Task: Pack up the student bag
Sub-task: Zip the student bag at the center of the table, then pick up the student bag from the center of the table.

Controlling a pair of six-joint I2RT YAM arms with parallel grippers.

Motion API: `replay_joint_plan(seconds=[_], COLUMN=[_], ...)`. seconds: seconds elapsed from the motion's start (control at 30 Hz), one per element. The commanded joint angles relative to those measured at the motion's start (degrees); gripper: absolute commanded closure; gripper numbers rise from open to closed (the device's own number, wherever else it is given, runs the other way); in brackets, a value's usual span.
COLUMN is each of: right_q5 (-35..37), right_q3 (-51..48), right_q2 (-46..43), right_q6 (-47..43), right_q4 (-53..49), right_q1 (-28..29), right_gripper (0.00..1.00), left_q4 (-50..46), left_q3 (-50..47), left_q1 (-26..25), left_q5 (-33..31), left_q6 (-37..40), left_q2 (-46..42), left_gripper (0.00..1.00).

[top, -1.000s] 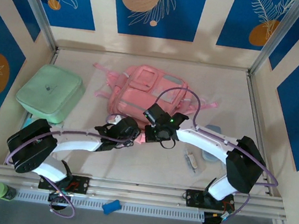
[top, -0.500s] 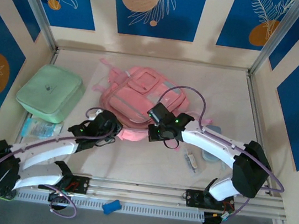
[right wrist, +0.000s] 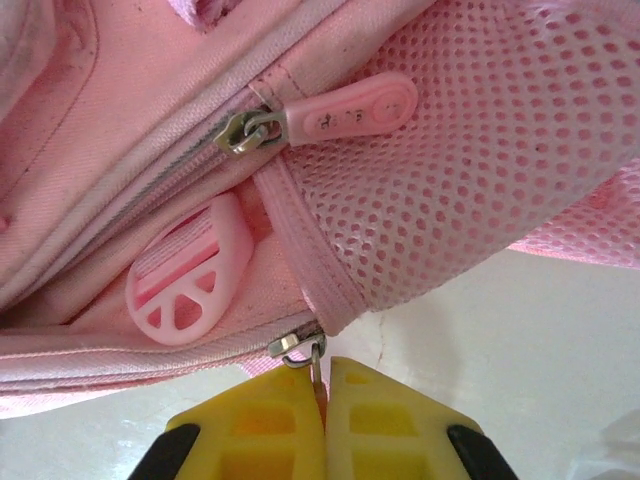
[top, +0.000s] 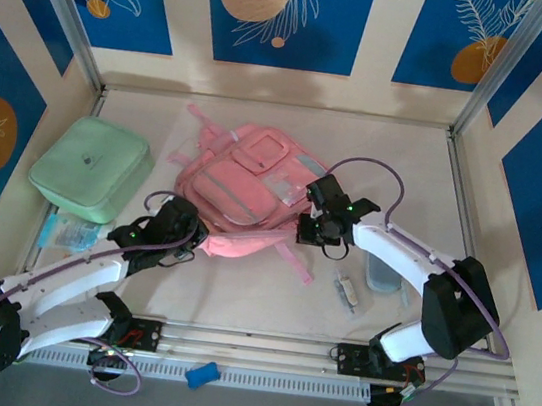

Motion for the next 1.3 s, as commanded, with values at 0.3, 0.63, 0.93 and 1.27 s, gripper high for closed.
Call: replay_joint_plan(seconds=[0.3, 0.63, 0.93, 1.27], right_q5=[-12.39, -19.71, -18.52, -16.15], right_q3=[-0.12, 9.61, 14.47, 17.37], right_q2=[-9.22, 5.77, 17.45, 22.85], right_q6=[2.14, 11.75, 15.39, 14.39], right_q4=[-3.07, 0.31, 2.62, 4.41], right_q1=[-2.64, -10.43, -13.37, -13.51], right_gripper=[0.66, 0.57, 0.57, 0.72], left_q4=[-9.65, -0.08, 6.28, 7.49], left_q3=[14.33, 20.6, 19.11, 13.49], left_q1=[0.71, -9.44, -13.81, -16.05], left_q5=[-3.84, 3.71, 7.46, 7.82], left_q6=[19.36, 22.21, 19.8, 16.33], left_q2=[-1.49, 15.39, 25.56, 27.42], left_gripper=[0.6, 0.57, 0.64, 0.75])
